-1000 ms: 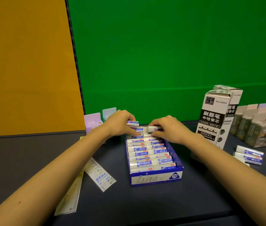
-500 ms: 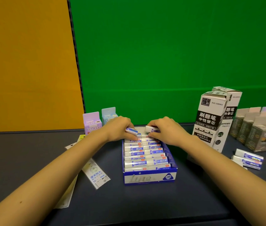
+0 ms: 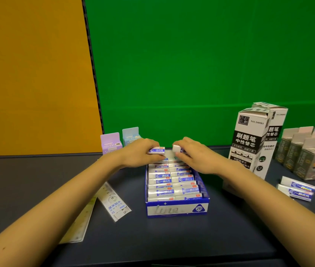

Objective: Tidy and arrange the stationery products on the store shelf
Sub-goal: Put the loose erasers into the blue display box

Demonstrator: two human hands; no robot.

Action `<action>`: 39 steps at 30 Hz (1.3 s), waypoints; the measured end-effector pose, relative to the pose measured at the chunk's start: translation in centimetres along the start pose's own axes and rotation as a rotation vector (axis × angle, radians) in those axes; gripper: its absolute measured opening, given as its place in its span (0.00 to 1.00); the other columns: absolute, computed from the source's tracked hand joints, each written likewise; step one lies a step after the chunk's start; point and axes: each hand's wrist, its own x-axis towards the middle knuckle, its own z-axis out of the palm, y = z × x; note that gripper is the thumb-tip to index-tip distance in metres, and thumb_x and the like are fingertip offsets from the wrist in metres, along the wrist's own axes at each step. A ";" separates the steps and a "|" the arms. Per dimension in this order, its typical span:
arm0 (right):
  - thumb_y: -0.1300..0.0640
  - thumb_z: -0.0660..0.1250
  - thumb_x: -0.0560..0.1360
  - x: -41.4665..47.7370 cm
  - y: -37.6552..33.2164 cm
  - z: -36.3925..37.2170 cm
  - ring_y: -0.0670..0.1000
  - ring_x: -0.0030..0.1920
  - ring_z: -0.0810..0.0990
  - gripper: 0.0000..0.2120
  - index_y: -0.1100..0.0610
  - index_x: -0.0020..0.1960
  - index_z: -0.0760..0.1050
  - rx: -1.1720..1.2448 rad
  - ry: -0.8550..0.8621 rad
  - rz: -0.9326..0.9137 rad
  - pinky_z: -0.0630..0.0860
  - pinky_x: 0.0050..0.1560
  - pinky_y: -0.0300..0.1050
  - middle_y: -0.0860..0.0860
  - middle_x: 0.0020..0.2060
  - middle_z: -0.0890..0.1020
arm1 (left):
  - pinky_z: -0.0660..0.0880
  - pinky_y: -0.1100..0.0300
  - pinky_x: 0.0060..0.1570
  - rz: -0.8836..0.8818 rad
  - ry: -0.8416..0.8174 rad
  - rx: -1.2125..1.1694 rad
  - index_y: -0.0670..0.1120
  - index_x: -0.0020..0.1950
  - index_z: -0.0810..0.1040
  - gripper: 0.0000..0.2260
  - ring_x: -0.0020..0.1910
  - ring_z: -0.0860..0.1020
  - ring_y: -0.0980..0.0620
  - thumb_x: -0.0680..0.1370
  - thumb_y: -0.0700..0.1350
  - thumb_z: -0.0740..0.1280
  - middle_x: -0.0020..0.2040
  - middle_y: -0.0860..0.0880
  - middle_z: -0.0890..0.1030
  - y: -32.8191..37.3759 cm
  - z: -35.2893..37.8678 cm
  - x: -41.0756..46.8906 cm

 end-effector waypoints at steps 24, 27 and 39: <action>0.57 0.69 0.72 -1.1 -0.7 -0.3 0.52 0.51 0.80 0.09 0.51 0.52 0.81 -0.094 0.090 0.055 0.77 0.53 0.48 0.50 0.50 0.84 | 0.69 0.71 0.36 -0.018 0.219 -0.083 0.44 0.51 0.82 0.11 0.37 0.74 0.59 0.72 0.47 0.71 0.44 0.51 0.80 -0.8 -0.5 -1.7; 0.55 0.67 0.73 -1.4 -0.7 -0.4 0.53 0.54 0.80 0.10 0.48 0.53 0.81 -0.138 0.093 0.078 0.77 0.53 0.48 0.49 0.52 0.84 | 0.69 0.72 0.33 -0.014 0.267 -0.054 0.43 0.48 0.83 0.11 0.36 0.75 0.56 0.70 0.47 0.73 0.44 0.48 0.84 -0.7 -0.4 -1.7; 0.54 0.63 0.75 -2.1 -1.2 -0.7 0.52 0.55 0.79 0.12 0.46 0.55 0.80 -0.193 0.086 0.107 0.75 0.51 0.47 0.47 0.54 0.83 | 0.69 0.58 0.47 0.035 0.291 0.345 0.47 0.54 0.81 0.13 0.53 0.76 0.50 0.74 0.52 0.67 0.53 0.49 0.82 1.2 1.8 -1.9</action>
